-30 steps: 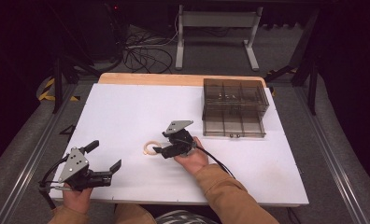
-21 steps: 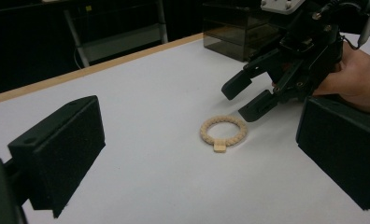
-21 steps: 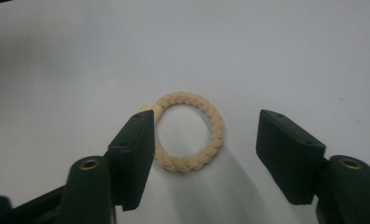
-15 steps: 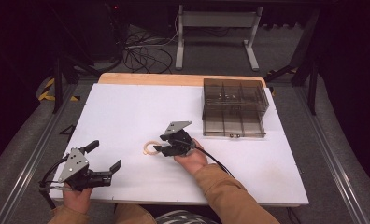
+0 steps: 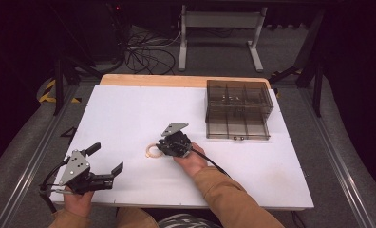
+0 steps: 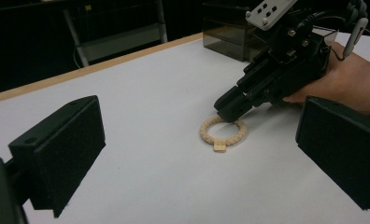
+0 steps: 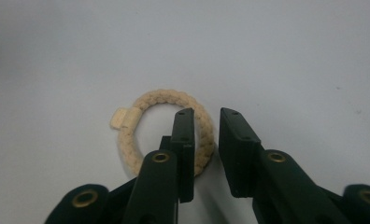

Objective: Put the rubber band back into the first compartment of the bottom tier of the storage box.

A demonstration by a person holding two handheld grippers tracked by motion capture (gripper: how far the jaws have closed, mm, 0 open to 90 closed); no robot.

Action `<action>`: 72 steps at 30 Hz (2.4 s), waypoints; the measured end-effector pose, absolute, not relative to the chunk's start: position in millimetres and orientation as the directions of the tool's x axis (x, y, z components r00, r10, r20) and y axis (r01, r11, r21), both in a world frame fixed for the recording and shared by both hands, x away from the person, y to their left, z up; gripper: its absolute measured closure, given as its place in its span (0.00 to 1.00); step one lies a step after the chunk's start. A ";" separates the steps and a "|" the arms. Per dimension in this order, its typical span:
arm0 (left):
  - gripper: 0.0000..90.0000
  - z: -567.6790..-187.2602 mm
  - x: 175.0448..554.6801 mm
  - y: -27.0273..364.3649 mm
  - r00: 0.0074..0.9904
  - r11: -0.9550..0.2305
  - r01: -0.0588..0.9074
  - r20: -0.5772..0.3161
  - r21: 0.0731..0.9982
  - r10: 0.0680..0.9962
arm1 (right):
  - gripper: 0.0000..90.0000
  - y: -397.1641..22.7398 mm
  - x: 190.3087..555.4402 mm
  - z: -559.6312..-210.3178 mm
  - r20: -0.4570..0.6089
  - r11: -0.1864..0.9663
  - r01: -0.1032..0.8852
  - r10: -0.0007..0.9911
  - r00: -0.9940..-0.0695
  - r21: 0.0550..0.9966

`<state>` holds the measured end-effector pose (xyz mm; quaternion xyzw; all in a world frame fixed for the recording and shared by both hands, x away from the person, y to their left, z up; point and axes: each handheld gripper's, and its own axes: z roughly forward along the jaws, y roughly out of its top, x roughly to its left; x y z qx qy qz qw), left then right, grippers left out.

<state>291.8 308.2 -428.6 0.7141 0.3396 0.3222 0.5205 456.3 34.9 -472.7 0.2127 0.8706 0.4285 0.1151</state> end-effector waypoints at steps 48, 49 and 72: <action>0.02 -428.2 290.3 308.9 0.555 -0.224 0.150 0.105 0.963 0.825 | 0.97 1.3 432.8 -416.3 -0.067 0.465 0.205 0.504 -0.861 0.861; 0.02 -428.2 290.3 308.8 0.555 -0.224 0.150 0.105 0.963 0.826 | 0.97 -2.3 431.9 -414.3 -0.073 0.461 0.196 0.502 -0.862 0.865; 0.02 -427.9 290.3 310.1 0.554 -0.214 0.153 0.095 0.965 0.827 | 0.97 -16.2 427.4 -402.1 -0.087 0.437 0.177 0.520 -0.850 0.882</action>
